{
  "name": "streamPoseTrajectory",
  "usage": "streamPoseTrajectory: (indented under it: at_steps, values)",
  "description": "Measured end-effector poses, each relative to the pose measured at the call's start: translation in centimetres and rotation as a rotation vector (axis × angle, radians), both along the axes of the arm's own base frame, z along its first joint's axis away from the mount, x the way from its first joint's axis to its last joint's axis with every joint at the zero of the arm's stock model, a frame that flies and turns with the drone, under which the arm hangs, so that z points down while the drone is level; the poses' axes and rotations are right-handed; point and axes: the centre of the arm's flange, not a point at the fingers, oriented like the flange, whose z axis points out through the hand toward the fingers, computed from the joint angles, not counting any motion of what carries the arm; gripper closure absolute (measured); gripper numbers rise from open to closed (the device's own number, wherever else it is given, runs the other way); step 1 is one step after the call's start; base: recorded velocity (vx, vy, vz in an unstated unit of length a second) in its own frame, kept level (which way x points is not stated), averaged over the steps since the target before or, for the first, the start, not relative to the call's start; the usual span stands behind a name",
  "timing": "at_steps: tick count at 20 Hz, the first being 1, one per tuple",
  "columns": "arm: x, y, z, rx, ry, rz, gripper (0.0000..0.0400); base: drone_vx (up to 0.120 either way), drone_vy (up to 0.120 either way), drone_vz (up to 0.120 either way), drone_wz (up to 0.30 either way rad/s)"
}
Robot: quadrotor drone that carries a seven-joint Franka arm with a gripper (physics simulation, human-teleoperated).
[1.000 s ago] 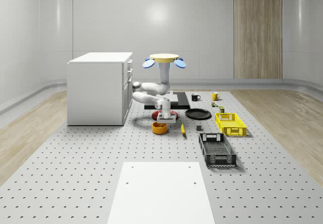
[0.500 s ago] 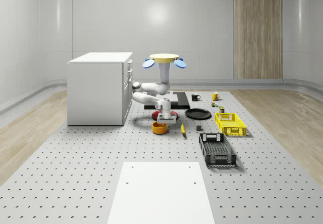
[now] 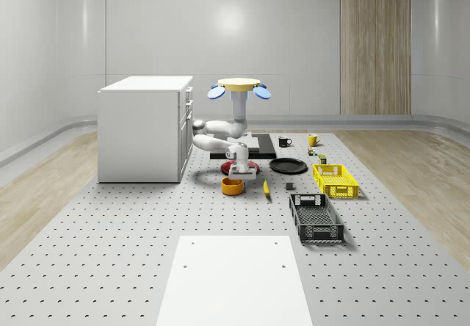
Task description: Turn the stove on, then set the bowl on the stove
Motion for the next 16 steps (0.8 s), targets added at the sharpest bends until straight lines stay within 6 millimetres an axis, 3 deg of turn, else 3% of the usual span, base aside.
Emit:
streamPoseTrajectory:
  at_steps: [2, 6, 16]
  values:
    - [0.0, 0.0, -0.7, 0.000, 0.000, 0.000, 0.0296, 0.000, 0.000, 0.020, 0.000]
    - [0.0, 0.0, -1.8, 0.000, 0.000, 0.000, 0.0299, -0.020, 0.020, 0.120, 0.000]
    - [0.0, 0.0, -2.7, 0.000, 0.000, 0.000, 0.0300, -0.120, 0.120, 0.120, 0.000]
